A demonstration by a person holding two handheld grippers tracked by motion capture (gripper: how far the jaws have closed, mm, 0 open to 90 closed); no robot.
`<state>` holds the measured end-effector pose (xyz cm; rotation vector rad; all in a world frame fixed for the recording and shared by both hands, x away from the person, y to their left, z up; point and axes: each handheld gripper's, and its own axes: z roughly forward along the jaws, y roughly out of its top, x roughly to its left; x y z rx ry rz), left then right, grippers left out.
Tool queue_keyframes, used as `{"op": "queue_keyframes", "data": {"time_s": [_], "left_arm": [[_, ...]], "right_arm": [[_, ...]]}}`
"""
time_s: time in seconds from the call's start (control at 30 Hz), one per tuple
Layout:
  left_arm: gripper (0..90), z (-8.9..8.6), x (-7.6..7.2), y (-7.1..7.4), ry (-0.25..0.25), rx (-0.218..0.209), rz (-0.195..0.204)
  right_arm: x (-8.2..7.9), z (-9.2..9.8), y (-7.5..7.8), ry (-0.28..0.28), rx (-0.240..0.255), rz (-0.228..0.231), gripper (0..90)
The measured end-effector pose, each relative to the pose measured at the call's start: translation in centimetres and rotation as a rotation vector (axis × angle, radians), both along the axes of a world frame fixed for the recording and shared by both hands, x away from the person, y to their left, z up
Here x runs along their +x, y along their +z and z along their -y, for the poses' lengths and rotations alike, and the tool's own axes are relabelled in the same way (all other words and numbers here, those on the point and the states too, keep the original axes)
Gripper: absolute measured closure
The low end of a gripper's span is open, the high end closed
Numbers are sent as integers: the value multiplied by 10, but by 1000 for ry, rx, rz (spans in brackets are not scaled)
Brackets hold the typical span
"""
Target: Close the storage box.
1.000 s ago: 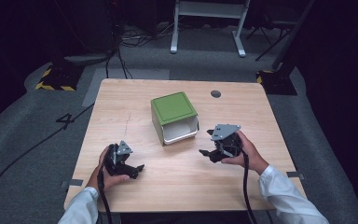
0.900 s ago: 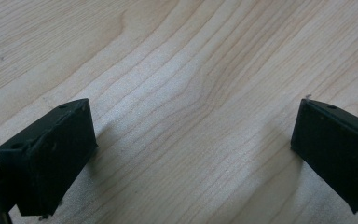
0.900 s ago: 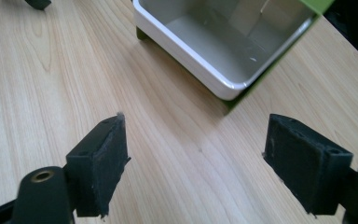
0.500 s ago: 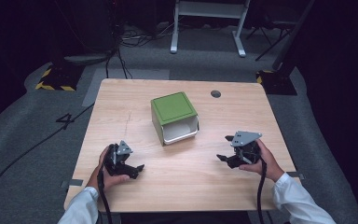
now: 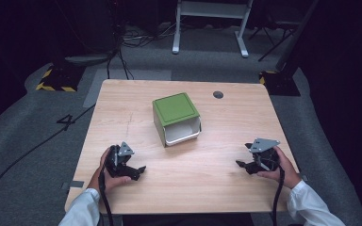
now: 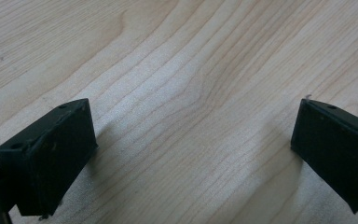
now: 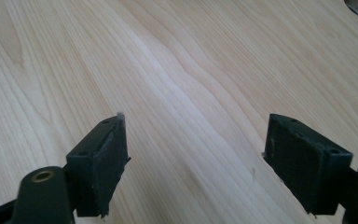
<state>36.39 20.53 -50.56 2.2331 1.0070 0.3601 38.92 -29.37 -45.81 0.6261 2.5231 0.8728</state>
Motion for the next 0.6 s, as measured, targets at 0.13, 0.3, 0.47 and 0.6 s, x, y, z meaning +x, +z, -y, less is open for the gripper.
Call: {"op": "queue_keyframes", "data": {"time_s": [0.13,0.3,0.47,0.6], "left_arm": [[1,0,0,0,0,0,0],[1,0,0,0,0,0,0],[1,0,0,0,0,-1,-1],[1,0,0,0,0,0,0]], "right_arm": [[-4,23,-6,-54,9,-5,216],[-6,43,-13,-100,31,-22,215],[-12,69,-21,-171,64,-33,213],[-16,86,-30,-218,98,-46,211]]}}
